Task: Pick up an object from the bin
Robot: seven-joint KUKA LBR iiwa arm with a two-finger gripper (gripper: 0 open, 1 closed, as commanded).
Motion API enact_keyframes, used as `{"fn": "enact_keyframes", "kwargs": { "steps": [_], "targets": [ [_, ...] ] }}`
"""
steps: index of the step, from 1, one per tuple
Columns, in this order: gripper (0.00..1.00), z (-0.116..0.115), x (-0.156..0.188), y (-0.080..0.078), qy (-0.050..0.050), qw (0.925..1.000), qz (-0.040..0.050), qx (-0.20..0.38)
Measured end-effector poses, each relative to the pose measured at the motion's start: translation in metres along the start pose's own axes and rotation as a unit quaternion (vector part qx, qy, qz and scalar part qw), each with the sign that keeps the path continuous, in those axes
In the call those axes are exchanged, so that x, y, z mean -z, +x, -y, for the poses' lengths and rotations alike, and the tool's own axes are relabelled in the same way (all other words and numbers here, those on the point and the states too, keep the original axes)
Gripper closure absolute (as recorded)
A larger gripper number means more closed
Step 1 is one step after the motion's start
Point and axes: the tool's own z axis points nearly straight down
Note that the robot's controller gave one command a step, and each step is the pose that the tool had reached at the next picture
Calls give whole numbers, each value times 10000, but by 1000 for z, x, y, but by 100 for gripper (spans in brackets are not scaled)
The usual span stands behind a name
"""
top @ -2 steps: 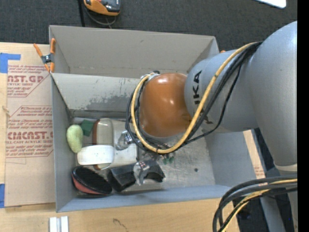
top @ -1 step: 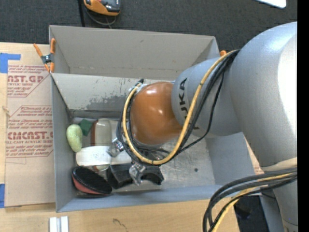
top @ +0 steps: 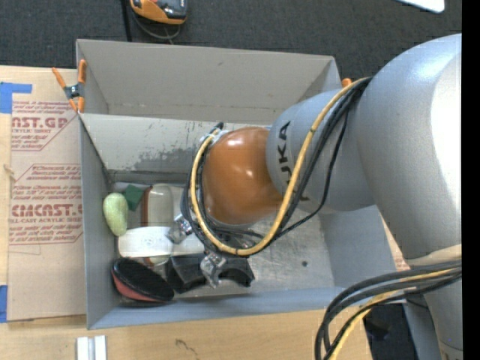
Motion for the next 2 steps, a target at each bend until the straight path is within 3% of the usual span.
{"fn": "enact_keyframes", "kwargs": {
  "steps": [2],
  "targets": [
    [100,1,3,1,-23,10000,18,37]
  ]
}}
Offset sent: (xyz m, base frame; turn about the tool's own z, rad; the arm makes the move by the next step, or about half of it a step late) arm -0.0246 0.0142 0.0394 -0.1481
